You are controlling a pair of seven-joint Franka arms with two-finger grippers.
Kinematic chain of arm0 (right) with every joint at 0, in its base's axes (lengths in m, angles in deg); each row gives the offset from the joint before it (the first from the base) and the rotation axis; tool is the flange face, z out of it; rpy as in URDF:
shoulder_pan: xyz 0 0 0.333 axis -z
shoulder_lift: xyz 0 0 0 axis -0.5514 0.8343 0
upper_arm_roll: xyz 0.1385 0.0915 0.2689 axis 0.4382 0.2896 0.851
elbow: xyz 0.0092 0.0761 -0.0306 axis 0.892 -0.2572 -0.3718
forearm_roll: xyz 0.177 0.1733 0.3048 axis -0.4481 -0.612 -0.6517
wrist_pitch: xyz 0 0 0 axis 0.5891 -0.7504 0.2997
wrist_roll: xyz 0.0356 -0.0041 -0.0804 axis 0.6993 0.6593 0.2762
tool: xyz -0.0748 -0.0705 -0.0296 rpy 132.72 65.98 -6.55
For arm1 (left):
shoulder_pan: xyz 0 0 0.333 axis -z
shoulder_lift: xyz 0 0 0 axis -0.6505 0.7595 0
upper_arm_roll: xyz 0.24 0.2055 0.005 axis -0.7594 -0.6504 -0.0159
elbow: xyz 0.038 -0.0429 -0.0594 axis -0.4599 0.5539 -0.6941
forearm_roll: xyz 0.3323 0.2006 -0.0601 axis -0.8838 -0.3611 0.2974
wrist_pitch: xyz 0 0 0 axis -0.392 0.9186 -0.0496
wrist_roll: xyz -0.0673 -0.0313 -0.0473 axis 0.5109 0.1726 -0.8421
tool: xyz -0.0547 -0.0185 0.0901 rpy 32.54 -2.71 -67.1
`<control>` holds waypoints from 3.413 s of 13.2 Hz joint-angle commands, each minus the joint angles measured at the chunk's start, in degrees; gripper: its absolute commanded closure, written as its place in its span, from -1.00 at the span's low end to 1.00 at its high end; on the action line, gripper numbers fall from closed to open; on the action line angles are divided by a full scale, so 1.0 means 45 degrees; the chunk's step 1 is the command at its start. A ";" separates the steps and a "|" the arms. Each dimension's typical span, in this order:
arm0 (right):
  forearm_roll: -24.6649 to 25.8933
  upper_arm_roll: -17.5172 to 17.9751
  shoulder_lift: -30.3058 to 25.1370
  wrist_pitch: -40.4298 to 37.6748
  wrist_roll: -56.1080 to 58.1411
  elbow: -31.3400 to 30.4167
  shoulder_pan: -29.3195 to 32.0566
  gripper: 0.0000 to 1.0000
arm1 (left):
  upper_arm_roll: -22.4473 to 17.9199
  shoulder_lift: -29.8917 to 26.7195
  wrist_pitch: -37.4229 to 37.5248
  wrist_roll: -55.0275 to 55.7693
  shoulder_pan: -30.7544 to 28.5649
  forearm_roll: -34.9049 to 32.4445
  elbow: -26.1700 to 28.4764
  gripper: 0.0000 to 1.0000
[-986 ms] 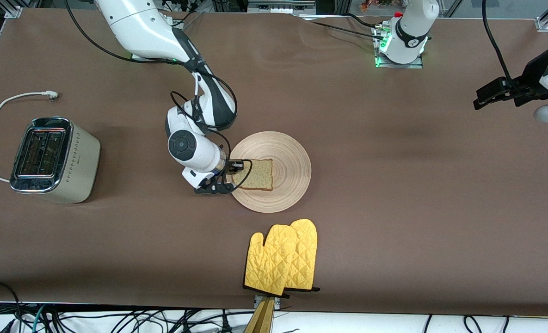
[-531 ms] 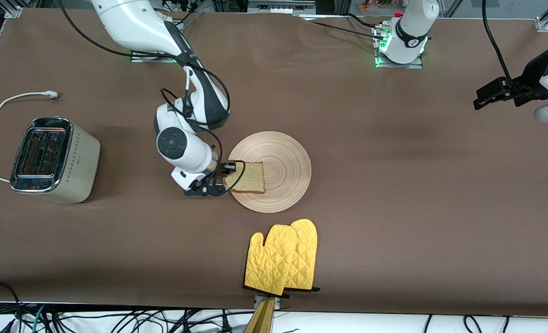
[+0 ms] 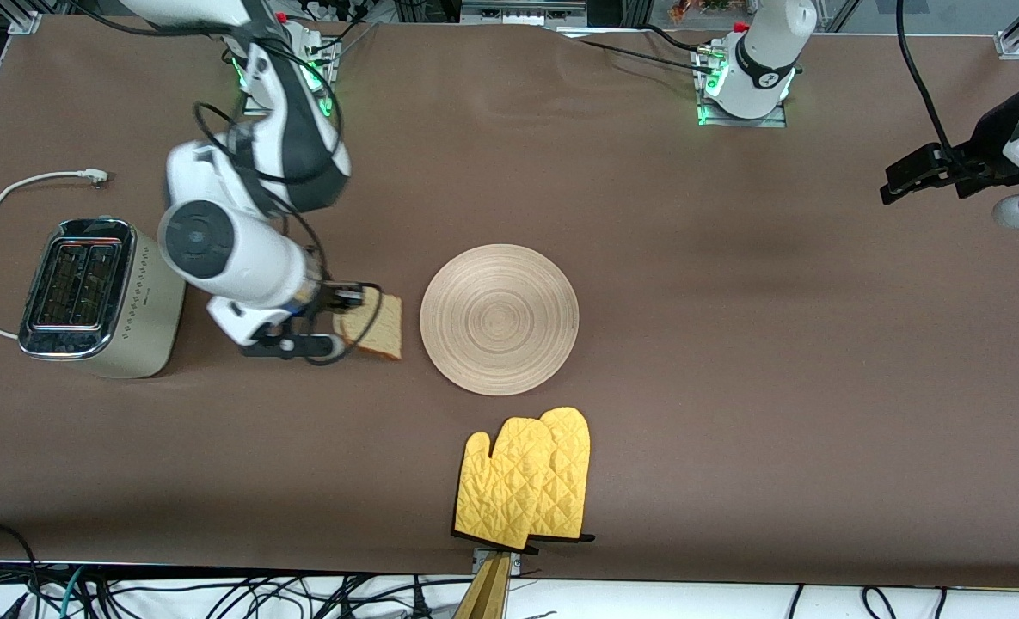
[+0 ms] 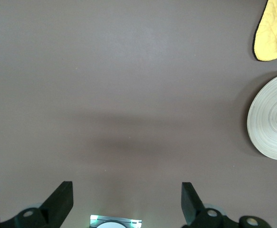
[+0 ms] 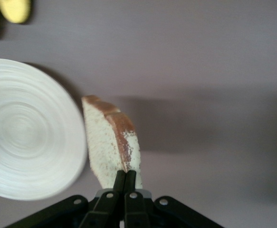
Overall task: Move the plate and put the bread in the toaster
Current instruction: 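Lift the bread with the right gripper over the toaster slot, then lower the bread into the toaster slot with the right gripper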
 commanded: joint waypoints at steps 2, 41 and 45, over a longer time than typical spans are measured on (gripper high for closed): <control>0.2042 -0.0993 -0.0196 -0.3287 0.0047 0.1410 -0.0062 1.00 | -0.0024 -0.0089 -0.0083 -0.0162 0.0096 -0.0304 0.0081 -1.00; 0.3044 -0.5800 0.1952 -0.1674 0.6787 0.1099 0.2009 1.00 | 0.0034 0.0243 -0.0630 -0.0064 0.0136 -0.0128 0.0119 -1.00; 0.2479 -0.5800 0.2206 -0.1654 0.6630 0.1080 0.1989 1.00 | 0.0034 0.0243 -0.0649 -0.0064 0.0038 -0.0148 0.0198 -1.00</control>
